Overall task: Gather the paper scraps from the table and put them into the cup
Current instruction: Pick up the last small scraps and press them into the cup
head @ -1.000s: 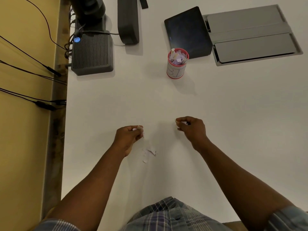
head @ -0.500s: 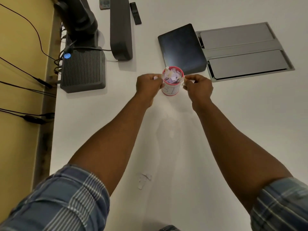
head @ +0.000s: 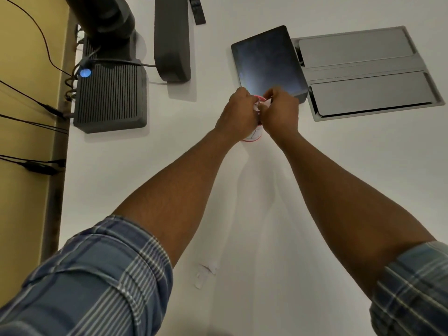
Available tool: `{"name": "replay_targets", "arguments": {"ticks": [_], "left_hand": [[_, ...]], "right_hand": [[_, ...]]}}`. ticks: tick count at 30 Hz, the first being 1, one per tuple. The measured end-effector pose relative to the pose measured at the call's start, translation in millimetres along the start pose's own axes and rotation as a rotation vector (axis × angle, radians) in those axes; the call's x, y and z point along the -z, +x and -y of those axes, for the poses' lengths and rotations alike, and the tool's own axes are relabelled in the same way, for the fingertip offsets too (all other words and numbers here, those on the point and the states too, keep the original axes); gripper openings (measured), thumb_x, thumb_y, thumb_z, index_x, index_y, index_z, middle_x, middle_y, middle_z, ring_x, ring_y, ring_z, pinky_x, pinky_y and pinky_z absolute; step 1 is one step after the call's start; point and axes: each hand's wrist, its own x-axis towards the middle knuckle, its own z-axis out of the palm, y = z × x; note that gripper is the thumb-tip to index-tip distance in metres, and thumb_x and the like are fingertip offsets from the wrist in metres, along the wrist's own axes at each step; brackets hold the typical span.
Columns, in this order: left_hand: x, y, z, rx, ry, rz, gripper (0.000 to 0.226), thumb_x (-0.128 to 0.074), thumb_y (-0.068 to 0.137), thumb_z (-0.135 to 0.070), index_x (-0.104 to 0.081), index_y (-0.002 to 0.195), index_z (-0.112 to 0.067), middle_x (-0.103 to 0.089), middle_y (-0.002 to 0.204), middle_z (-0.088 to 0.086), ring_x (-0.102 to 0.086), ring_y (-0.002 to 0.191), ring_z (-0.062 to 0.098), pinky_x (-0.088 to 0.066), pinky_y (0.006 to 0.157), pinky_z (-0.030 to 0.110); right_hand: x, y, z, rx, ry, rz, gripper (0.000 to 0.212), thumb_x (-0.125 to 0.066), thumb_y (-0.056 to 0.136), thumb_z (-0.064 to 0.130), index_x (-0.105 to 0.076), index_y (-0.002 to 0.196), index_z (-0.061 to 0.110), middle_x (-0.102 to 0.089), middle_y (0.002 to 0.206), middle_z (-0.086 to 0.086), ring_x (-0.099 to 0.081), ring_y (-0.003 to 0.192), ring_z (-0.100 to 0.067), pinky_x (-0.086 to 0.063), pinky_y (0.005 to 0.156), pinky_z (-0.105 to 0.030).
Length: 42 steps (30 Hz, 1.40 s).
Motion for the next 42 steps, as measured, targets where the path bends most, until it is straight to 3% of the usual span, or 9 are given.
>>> {"name": "replay_targets", "arguments": {"ticks": [3,10,14,17,21,24,31,35,42], "left_hand": [[1,-4,5,-0.087,0.001,0.081,0.026,-0.038,0.097,-0.018,-0.056,0.105,-0.001,-0.054,0.105,0.011,-0.054,0.089,0.016,-0.05,0.079,0.026],[1,-20,13,-0.152,0.109,0.014,0.039,-0.05,0.094,-0.018,-0.045,0.132,-0.015,-0.057,0.121,0.016,-0.058,0.109,0.028,-0.049,0.096,0.038],[1,-21,14,-0.183,0.159,-0.063,0.022,-0.052,0.091,-0.013,-0.053,0.113,-0.01,-0.061,0.101,0.016,-0.059,0.09,0.025,-0.054,0.083,0.039],[-2,-20,16,-0.203,0.172,-0.082,0.016,-0.05,0.093,-0.016,-0.06,0.102,-0.008,-0.064,0.104,0.013,-0.061,0.094,0.024,-0.051,0.089,0.034],[-3,-15,24,-0.23,0.271,-0.159,0.021,-0.056,0.091,-0.019,-0.064,0.106,-0.007,-0.062,0.108,0.009,-0.052,0.1,0.02,-0.047,0.089,0.026],[-3,-15,25,-0.285,0.312,-0.124,0.023,-0.059,0.089,-0.016,-0.066,0.107,-0.005,-0.063,0.107,0.01,-0.049,0.101,0.023,-0.046,0.087,0.028],[1,-16,22,-0.284,0.209,-0.095,0.016,-0.055,0.088,-0.01,-0.063,0.1,-0.003,-0.064,0.103,0.016,-0.056,0.094,0.027,-0.046,0.084,0.031],[3,-13,21,-0.2,0.106,-0.126,0.018,-0.053,0.09,-0.008,-0.058,0.106,-0.002,-0.058,0.11,0.009,-0.05,0.086,0.01,-0.047,0.089,0.021],[5,-19,15,-0.265,0.04,-0.183,0.024,-0.054,0.088,-0.004,-0.063,0.11,-0.002,-0.066,0.104,0.013,-0.06,0.093,0.021,-0.044,0.084,0.019]], "right_hand": [[0,3,0,0.064,-0.087,0.039,0.015,-0.055,0.093,0.014,-0.054,0.105,0.006,-0.059,0.09,-0.008,-0.052,0.074,-0.014,-0.037,0.061,-0.013],[7,6,11,0.143,-0.324,0.301,0.04,-0.066,0.087,0.018,-0.052,0.121,0.003,-0.062,0.115,-0.016,-0.06,0.104,-0.031,-0.046,0.09,-0.033],[7,1,11,0.274,-0.405,0.213,0.03,-0.065,0.087,0.013,-0.058,0.115,0.003,-0.066,0.109,-0.016,-0.062,0.097,-0.03,-0.048,0.088,-0.034],[6,1,8,0.254,-0.34,0.142,0.035,-0.069,0.085,0.017,-0.053,0.114,0.005,-0.064,0.108,-0.016,-0.06,0.092,-0.026,-0.047,0.084,-0.03],[1,-3,3,0.277,-0.29,0.053,0.028,-0.068,0.085,0.016,-0.054,0.107,0.007,-0.062,0.104,-0.015,-0.05,0.08,-0.019,-0.041,0.075,-0.026],[0,-5,0,0.303,-0.322,0.02,0.021,-0.065,0.087,0.014,-0.058,0.105,0.006,-0.066,0.098,-0.015,-0.059,0.08,-0.025,-0.051,0.074,-0.032],[0,6,4,0.242,-0.422,0.186,0.024,-0.064,0.088,0.013,-0.066,0.11,0.003,-0.069,0.106,-0.016,-0.066,0.092,-0.03,-0.052,0.092,-0.036],[8,9,9,0.213,-0.386,0.275,0.043,-0.067,0.083,0.004,-0.058,0.125,0.009,-0.064,0.122,-0.012,-0.061,0.108,-0.029,-0.049,0.099,-0.038],[11,2,-2,0.267,-0.276,0.306,0.042,-0.068,0.082,0.009,-0.054,0.122,0.009,-0.065,0.112,-0.013,-0.063,0.096,-0.028,-0.054,0.086,-0.037]]}}
